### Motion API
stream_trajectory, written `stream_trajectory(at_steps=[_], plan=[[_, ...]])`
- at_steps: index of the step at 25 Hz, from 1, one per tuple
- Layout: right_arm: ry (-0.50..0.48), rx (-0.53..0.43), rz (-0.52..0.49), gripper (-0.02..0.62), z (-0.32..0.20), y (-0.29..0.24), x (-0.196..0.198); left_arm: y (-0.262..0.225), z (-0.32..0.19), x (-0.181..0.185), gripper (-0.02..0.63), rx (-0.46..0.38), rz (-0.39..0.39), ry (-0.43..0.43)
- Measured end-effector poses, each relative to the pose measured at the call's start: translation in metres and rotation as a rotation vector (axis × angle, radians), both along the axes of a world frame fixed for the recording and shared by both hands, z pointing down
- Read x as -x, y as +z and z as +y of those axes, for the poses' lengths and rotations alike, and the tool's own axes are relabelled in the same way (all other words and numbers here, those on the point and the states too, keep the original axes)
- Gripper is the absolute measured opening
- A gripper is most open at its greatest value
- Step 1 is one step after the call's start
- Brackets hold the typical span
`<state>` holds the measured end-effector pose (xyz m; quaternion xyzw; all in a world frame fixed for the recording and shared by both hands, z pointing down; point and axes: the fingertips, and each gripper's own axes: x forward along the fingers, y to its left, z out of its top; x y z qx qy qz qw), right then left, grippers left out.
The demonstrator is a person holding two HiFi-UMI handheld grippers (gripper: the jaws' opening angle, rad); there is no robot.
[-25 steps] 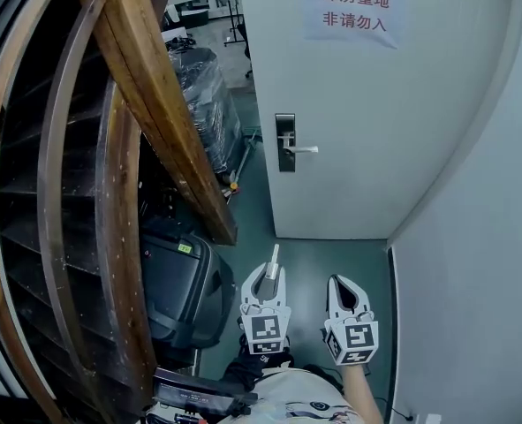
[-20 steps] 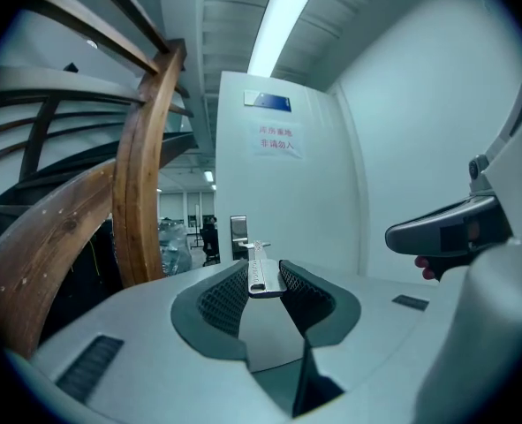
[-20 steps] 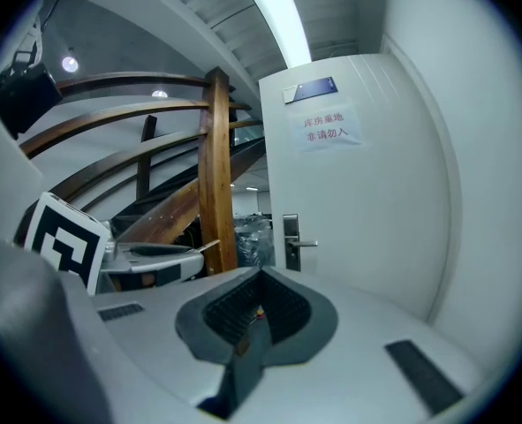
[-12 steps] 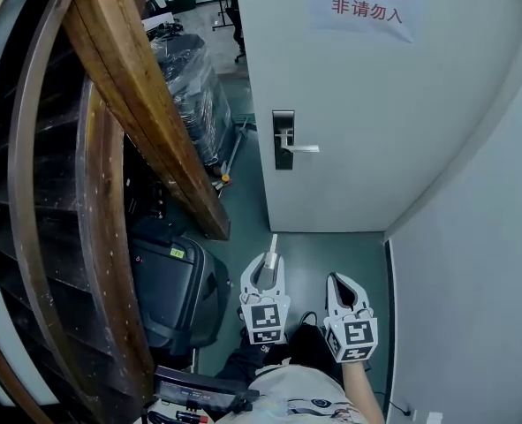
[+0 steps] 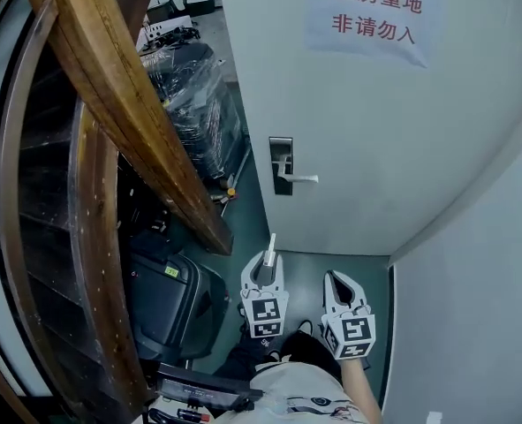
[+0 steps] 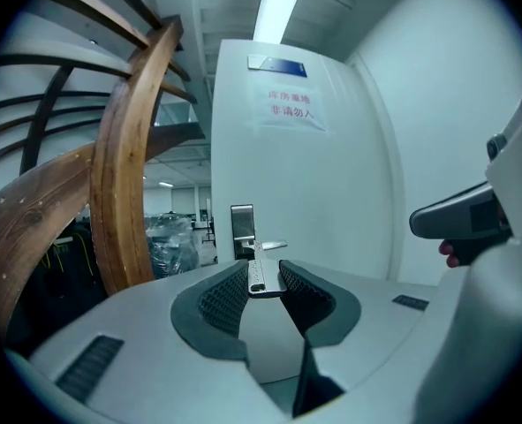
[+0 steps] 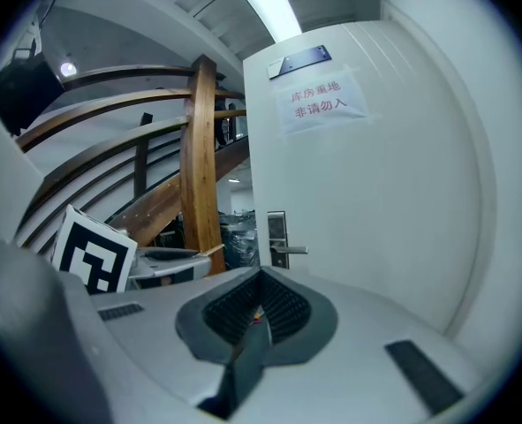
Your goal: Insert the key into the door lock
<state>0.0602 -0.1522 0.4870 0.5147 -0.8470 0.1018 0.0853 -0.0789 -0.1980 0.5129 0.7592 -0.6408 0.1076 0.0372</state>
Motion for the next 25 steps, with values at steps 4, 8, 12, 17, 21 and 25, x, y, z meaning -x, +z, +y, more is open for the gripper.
stream_trajectory(at_steps=[4,8,12,17,21,25], plan=[[-0.009,-0.004,-0.007,0.006,-0.04,0.0,-0.018,0.006,-0.037,-0.008,0.118,0.012,-0.007,-0.035],[-0.027,0.005,-0.002,0.006,-0.062,0.004,-0.023,0.016,-0.064,-0.01,0.118,0.032,-0.023,-0.055],[-0.028,0.025,0.005,0.006,-0.075,0.015,-0.025,0.033,-0.089,-0.011,0.118,0.067,-0.032,-0.055],[-0.009,0.004,0.012,0.006,-0.094,0.032,-0.024,0.061,-0.13,-0.013,0.118,0.091,-0.042,-0.028],[0.002,-0.031,0.022,0.006,-0.108,0.056,-0.013,0.089,-0.167,-0.007,0.118,0.09,-0.028,-0.007],[0.022,-0.051,0.036,0.006,-0.119,0.087,-0.009,0.114,-0.202,-0.003,0.118,0.074,-0.025,0.014]])
